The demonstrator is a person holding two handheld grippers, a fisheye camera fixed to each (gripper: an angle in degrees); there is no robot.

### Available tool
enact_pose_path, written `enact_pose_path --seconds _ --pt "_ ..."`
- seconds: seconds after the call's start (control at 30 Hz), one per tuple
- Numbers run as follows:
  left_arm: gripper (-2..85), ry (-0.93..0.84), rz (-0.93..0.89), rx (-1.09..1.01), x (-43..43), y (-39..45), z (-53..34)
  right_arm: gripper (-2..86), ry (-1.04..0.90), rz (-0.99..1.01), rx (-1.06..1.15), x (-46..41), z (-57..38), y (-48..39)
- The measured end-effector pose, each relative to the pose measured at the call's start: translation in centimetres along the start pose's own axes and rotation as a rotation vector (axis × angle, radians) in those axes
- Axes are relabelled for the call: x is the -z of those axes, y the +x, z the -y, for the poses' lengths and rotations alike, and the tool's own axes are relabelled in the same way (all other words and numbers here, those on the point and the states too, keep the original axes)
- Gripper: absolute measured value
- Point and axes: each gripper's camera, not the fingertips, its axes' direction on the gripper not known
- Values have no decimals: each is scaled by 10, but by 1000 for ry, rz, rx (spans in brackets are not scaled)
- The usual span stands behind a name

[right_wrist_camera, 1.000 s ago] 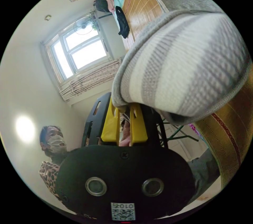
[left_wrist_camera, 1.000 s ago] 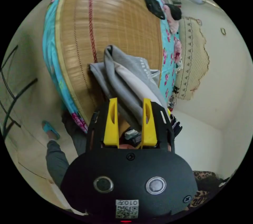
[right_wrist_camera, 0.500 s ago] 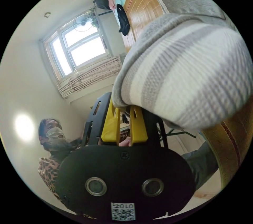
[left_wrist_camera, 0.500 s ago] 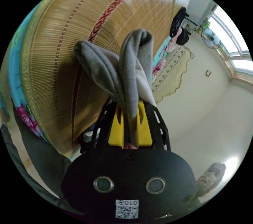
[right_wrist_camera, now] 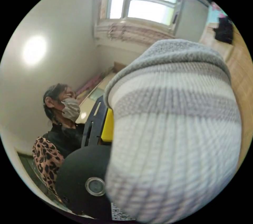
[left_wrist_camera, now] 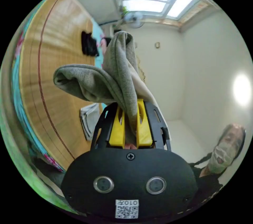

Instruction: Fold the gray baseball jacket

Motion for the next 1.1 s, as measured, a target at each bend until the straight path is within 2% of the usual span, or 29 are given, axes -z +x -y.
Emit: enact_pose_path --seconds 0.07,0.13,0.2,0.27,0.33,0.37,0.4,0.5,0.53,0.63,0.7,0.8,0.93,1.1 --pt "111 123 12 -101 80 44 -11 64 -142 91 97 -70 27 -18" --pt "111 286 103 -280 191 102 -52 61 -298 166 187 -145 44 -34" --pt "111 363 205 -337 263 123 -99 60 -507 188 231 -241 51 -38" --pt "105 409 352 -215 318 117 -158 65 -643 140 125 -306 45 -16" --pt "77 457 496 15 363 82 -248 65 -756 9 -13 -360 29 16" --pt "67 474 508 93 371 70 -271 60 -790 -55 -72 -387 15 32" --pt "46 522 482 214 384 50 -317 51 -794 -1 -115 -407 4 39" --pt "12 671 344 278 397 39 -398 40 -733 161 -264 -445 -13 42" --pt "8 706 380 273 402 48 -414 39 -728 165 -275 -451 -16 40" --pt "2 749 580 228 428 78 -425 46 -749 75 -299 -482 -26 22" --pt "0 812 669 189 454 95 -427 71 -811 -21 -316 -509 -29 12" --pt "-1 896 763 149 500 109 -423 95 -848 -59 -297 -543 -27 1" --pt "-1 920 965 229 535 107 -398 110 -915 -99 -258 -598 -16 5" --pt "-1 866 880 385 523 73 -371 113 -1077 -55 -207 -702 -11 9"
